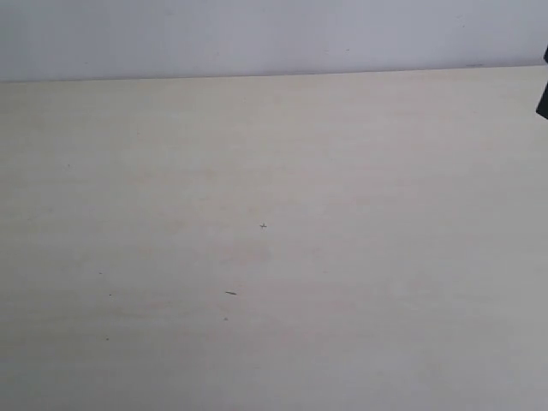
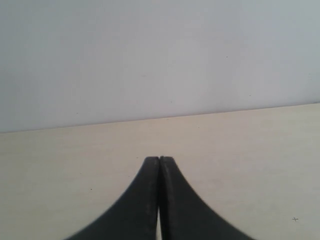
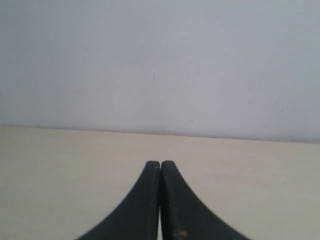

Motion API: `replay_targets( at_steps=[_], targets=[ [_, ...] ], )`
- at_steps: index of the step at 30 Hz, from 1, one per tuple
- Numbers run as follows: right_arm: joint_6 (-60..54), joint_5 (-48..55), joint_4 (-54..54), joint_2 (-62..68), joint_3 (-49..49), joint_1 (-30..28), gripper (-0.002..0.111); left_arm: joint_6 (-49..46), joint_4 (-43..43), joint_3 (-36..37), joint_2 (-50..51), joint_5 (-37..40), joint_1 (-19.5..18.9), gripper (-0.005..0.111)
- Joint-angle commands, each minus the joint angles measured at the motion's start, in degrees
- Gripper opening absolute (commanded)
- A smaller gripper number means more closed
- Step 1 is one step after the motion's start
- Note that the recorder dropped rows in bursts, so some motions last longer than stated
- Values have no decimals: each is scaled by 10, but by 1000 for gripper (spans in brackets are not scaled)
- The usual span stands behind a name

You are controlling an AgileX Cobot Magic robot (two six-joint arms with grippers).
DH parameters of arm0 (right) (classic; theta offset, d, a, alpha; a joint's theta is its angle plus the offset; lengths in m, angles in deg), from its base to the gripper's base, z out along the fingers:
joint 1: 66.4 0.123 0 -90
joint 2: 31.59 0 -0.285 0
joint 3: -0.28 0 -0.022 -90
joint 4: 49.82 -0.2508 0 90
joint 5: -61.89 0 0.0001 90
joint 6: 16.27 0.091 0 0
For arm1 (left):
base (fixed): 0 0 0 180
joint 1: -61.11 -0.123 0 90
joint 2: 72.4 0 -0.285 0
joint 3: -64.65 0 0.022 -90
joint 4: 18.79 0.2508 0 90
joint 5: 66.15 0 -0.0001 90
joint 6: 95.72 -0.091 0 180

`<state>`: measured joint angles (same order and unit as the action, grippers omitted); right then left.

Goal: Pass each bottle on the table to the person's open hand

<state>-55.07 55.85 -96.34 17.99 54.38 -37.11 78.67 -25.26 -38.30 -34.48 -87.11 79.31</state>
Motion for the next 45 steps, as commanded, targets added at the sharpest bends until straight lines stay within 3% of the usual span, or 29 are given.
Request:
replay_targets(
  at_steps=[1, 6, 12, 15, 23, 45],
  targets=[
    [-1, -28, 23, -29, 21, 1, 0, -1, -4, 2, -1, 1, -2, 1],
    [100, -71, 140, -51, 56, 1, 0, -1, -4, 2, -1, 1, -2, 1],
    [420, -195, 502, -79, 124, 1, 0, -1, -4, 2, -1, 1, -2, 1],
    [510, -272, 643, -92, 158, 1, 0, -1, -4, 2, -1, 1, -2, 1],
    [488, -251, 527, -98, 178, 1, 0, -1, -4, 2, -1, 1, -2, 1],
    [495, -226, 526, -98, 178, 1, 0, -1, -4, 2, -1, 1, -2, 1]
  ],
)
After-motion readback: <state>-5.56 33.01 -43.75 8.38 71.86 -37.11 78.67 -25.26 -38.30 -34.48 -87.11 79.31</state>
